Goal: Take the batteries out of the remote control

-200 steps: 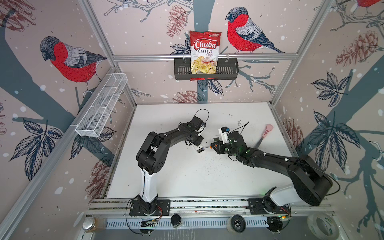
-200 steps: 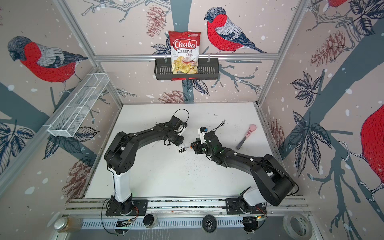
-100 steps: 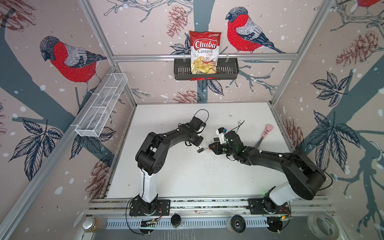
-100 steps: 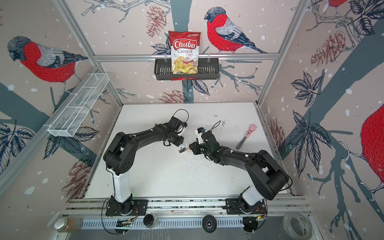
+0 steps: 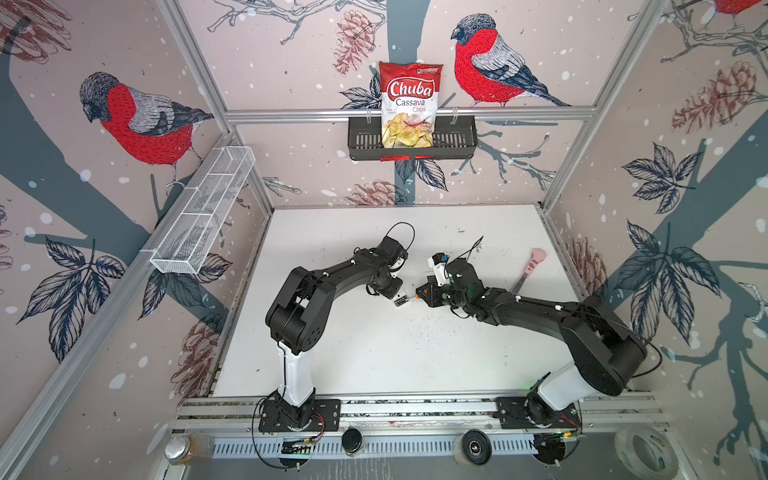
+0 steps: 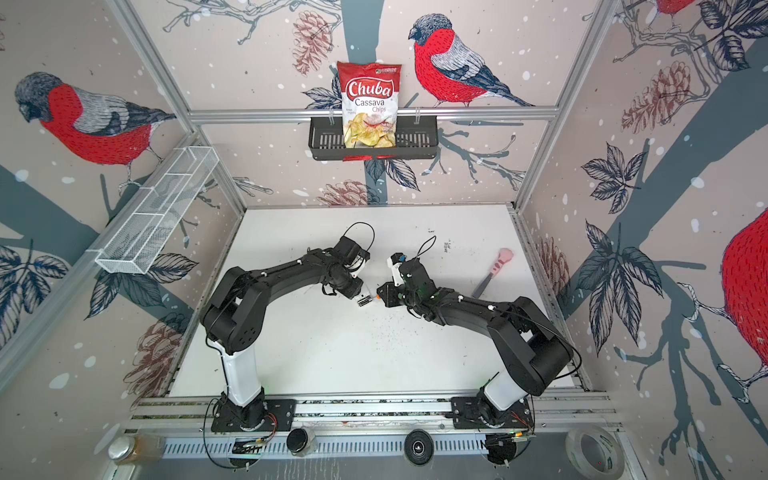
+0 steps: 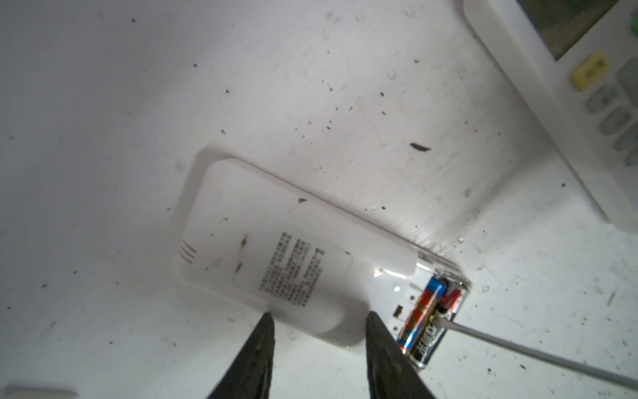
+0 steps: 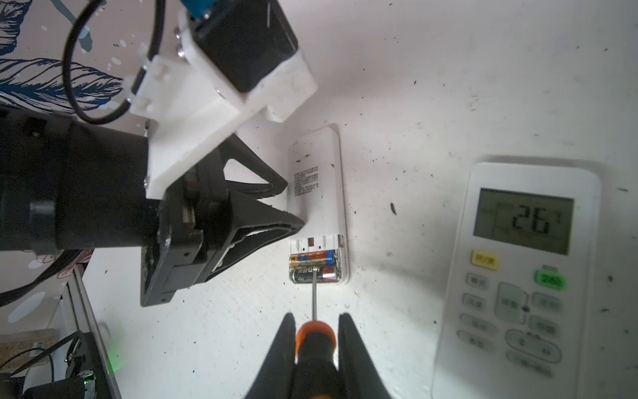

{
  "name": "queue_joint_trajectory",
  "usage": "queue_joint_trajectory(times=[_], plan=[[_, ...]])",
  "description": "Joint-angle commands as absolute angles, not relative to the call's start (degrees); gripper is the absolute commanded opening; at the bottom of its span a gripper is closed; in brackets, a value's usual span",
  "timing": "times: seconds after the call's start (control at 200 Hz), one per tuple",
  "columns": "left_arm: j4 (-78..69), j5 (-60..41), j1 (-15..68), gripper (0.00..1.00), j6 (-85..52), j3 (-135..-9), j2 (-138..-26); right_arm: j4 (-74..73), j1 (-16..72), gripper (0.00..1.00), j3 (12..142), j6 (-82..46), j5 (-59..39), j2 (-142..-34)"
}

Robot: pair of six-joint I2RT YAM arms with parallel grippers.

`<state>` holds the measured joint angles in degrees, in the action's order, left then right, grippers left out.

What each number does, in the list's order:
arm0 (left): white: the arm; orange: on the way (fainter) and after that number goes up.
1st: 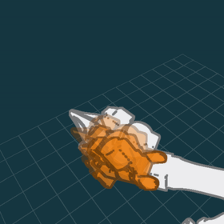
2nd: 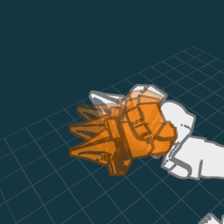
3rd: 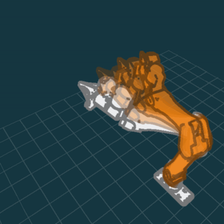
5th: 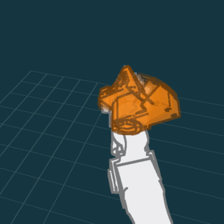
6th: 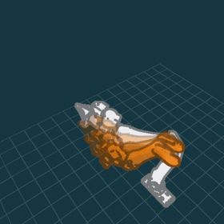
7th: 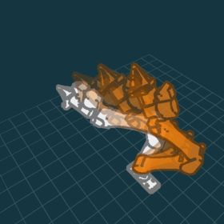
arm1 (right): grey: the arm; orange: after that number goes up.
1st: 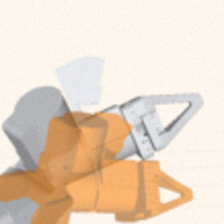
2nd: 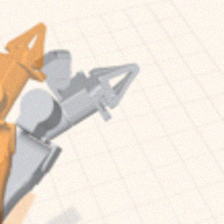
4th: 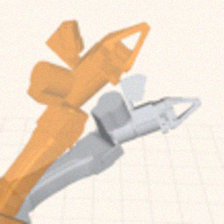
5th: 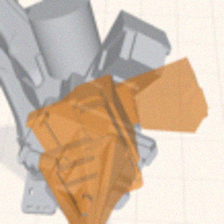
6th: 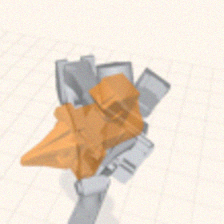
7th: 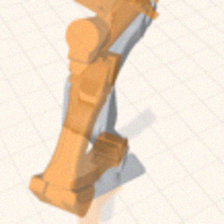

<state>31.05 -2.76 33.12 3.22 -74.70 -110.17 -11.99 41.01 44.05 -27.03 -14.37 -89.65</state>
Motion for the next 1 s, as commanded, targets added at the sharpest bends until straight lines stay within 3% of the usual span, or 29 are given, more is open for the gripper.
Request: queue_joint_trajectory(times=[0.0,0.52,0.996], plan=[[34.5,-1.3,33.2,0.43,3.1,-74.9,-111.2,-8.6,41.5,0.0,45.7,-25.6,-12.5,-90.1],[34.4,-1.1,33.1,0.43,2.8,-75.2,-112.2,-1.5,45.4,0.0,54.1,-24.5,-6.6,-94.6],[34.7,-1.7,33.1,0.43,2.7,-75.6,-113.0,-13.9,47.2,0.0,44.8,-30.3,-6.5,-91.0]])
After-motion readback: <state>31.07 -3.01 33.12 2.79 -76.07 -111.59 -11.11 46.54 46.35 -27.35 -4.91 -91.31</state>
